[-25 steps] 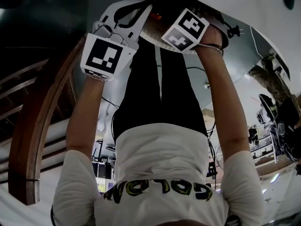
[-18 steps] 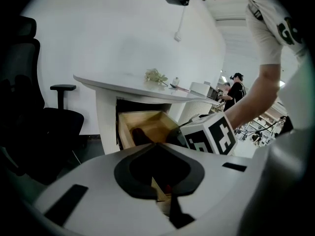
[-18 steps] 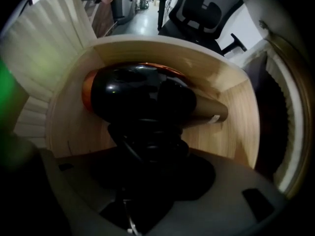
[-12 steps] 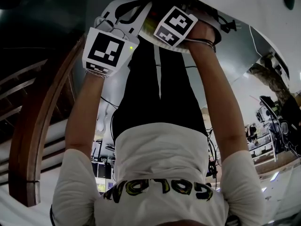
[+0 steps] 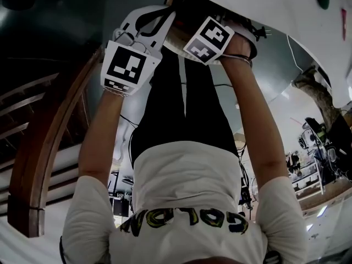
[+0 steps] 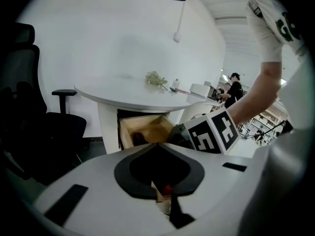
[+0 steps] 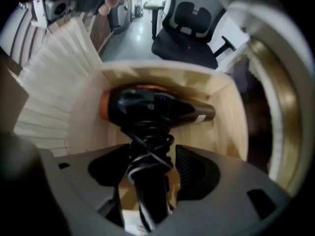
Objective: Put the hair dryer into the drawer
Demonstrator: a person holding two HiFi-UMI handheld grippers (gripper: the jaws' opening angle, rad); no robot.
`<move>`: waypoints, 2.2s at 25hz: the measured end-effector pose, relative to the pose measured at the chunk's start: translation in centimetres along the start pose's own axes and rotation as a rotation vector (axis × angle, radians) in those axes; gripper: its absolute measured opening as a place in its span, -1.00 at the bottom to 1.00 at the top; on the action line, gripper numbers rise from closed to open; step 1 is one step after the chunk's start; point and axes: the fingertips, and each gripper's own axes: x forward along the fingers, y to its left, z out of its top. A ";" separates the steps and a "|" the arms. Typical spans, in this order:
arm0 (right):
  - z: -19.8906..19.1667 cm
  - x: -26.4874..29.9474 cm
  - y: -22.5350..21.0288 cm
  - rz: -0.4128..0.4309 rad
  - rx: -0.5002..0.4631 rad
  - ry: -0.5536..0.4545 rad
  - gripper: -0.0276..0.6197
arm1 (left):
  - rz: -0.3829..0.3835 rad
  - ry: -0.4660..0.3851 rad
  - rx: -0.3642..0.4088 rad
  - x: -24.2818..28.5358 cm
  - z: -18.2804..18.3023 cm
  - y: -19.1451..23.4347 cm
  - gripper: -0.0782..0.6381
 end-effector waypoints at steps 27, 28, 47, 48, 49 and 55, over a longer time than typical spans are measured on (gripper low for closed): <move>-0.4 -29.4 5.2 -0.073 0.526 -0.827 -0.60 | 0.144 -0.442 -0.085 -20.1 8.4 -12.4 -0.75; -0.6 -30.9 5.0 -0.085 0.539 -0.854 -0.61 | 0.147 -0.459 -0.085 -21.0 9.3 -12.8 -0.75; -2.8 -52.5 3.9 -0.278 0.561 -1.264 -0.71 | 0.152 -0.729 0.030 -31.4 21.9 -19.6 -0.75; -2.9 -53.2 4.0 -0.285 0.560 -1.276 -0.71 | 0.153 -0.734 0.038 -31.9 22.1 -19.8 -0.75; -2.9 -53.9 4.1 -0.288 0.561 -1.287 -0.71 | 0.154 -0.736 0.040 -32.4 22.4 -20.1 -0.75; -3.3 -57.0 5.3 -0.287 0.551 -1.325 -0.71 | 0.169 -0.770 0.026 -35.0 23.6 -21.0 -0.75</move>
